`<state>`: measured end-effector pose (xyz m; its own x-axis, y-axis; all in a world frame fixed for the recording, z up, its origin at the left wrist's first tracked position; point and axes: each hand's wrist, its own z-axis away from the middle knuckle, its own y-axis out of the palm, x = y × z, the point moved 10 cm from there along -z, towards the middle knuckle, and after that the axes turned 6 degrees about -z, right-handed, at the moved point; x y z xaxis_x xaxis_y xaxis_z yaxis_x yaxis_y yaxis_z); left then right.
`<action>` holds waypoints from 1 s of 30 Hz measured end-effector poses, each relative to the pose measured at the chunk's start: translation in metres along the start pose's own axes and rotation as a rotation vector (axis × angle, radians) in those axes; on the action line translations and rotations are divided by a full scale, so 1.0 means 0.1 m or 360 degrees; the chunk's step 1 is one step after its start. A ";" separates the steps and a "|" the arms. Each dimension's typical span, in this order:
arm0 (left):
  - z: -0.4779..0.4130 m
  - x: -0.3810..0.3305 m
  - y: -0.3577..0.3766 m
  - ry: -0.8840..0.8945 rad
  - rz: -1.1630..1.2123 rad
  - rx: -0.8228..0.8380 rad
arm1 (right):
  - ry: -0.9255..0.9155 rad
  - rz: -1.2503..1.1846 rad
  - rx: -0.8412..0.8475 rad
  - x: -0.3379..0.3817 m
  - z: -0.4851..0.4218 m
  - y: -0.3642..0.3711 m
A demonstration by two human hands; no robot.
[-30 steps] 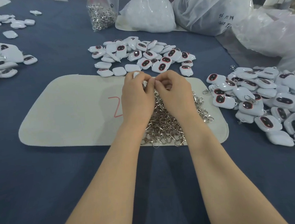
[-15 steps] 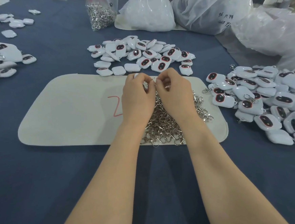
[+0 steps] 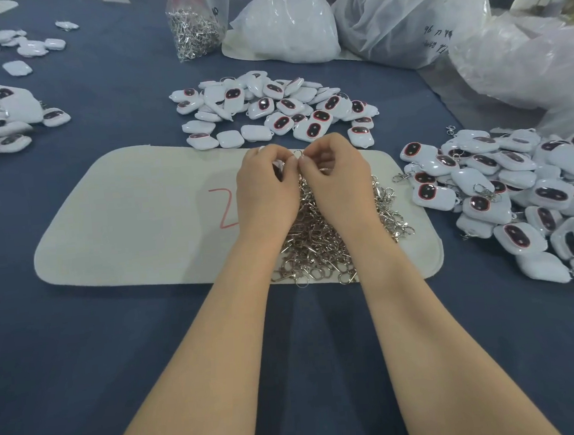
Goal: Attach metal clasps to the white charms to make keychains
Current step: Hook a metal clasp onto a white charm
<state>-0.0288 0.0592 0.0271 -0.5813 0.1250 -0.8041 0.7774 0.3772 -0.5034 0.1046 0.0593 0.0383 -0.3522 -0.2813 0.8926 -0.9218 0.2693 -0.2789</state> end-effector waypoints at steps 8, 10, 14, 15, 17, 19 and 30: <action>0.01 -0.03 -0.03 0.0034 -0.0007 -0.0040 | 0.0025 0.0000 -0.0007 -0.01 0.00 0.00; 0.01 -0.03 -0.03 0.0034 -0.0010 -0.0040 | 0.0024 0.0020 0.0000 -0.01 0.00 0.01; 0.01 -0.04 -0.03 0.0046 -0.0029 -0.0042 | 0.0029 0.0018 -0.0001 -0.02 0.00 0.01; 0.01 -0.05 -0.04 0.0047 -0.0029 -0.0042 | 0.0029 0.0003 -0.0006 -0.02 0.00 0.01; 0.01 -0.05 -0.04 0.0048 -0.0029 -0.0041 | 0.0027 -0.0002 -0.0007 -0.02 0.00 0.00; 0.01 -0.06 -0.04 0.0051 -0.0033 -0.0041 | 0.0026 0.0008 -0.0001 -0.02 0.00 0.01; 0.02 -0.09 -0.04 0.0101 -0.0125 -0.0041 | -0.0042 0.0042 0.0080 0.00 -0.01 0.04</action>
<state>-0.0262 0.0542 0.0362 -0.6549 0.1517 -0.7403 0.7228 0.4117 -0.5550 0.1007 0.0612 0.0371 -0.3799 -0.2992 0.8753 -0.9190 0.2302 -0.3202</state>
